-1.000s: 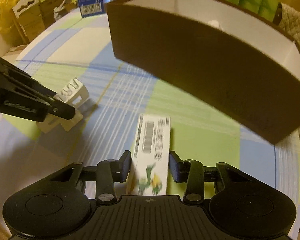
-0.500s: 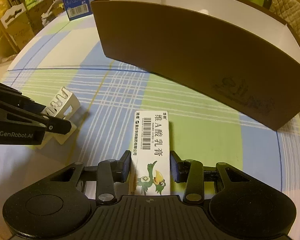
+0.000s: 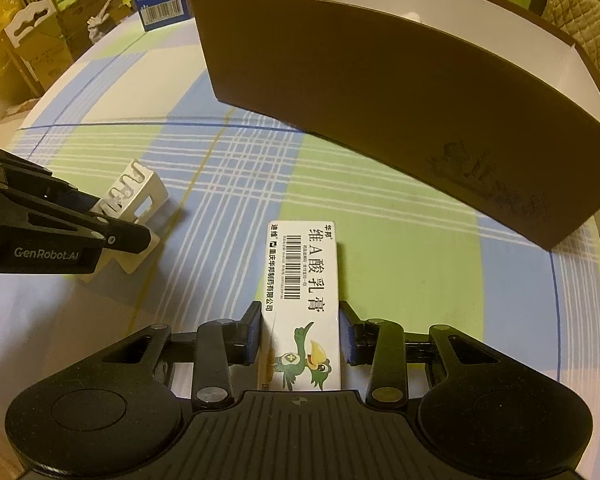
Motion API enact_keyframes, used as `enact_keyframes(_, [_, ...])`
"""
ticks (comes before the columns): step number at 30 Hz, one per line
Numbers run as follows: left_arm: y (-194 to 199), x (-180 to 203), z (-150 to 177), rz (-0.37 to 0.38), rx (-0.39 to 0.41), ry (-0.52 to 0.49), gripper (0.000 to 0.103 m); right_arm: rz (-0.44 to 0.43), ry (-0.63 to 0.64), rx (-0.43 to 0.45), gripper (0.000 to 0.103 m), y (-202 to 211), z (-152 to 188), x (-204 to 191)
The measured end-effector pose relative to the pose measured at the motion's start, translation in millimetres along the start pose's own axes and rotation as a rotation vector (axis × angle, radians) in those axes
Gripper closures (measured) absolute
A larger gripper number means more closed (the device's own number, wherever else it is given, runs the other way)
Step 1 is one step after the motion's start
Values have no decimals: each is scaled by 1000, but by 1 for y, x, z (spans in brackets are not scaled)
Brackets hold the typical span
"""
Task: Organize objects
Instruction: 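Grasp the white medicine box with the right tool while the left tool holds the strip, then carry the pill strip and medicine box over the brown box with both tools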
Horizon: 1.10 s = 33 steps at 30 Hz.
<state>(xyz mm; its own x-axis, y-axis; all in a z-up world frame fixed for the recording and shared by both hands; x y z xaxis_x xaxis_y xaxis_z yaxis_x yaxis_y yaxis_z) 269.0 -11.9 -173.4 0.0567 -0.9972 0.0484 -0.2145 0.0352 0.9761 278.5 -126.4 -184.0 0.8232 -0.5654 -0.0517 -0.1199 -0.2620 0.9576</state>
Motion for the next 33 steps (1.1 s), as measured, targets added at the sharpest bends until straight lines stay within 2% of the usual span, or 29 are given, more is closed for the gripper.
enact_keyframes(16, [40, 11, -13, 31, 80, -18, 80, -47, -83, 89, 68, 53, 8, 23])
enact_keyframes(33, [90, 39, -68, 46, 223, -86, 80, -29, -97, 250, 68, 110, -36, 63])
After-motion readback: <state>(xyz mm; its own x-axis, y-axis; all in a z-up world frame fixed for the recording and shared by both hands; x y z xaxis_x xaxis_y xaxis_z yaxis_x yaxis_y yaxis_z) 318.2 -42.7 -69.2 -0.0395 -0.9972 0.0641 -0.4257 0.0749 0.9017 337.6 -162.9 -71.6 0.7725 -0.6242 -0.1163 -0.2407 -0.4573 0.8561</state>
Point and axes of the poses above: each gripper's, at about its wrist camera, not at the fingertips, and y roughly against the way its jaws point, x to its right, z to its underside, the point moved 6 cm from there along -y, roughly the way its jaws point, and after that the axes turned 11 degrees about -x, right-handed, at the moved point
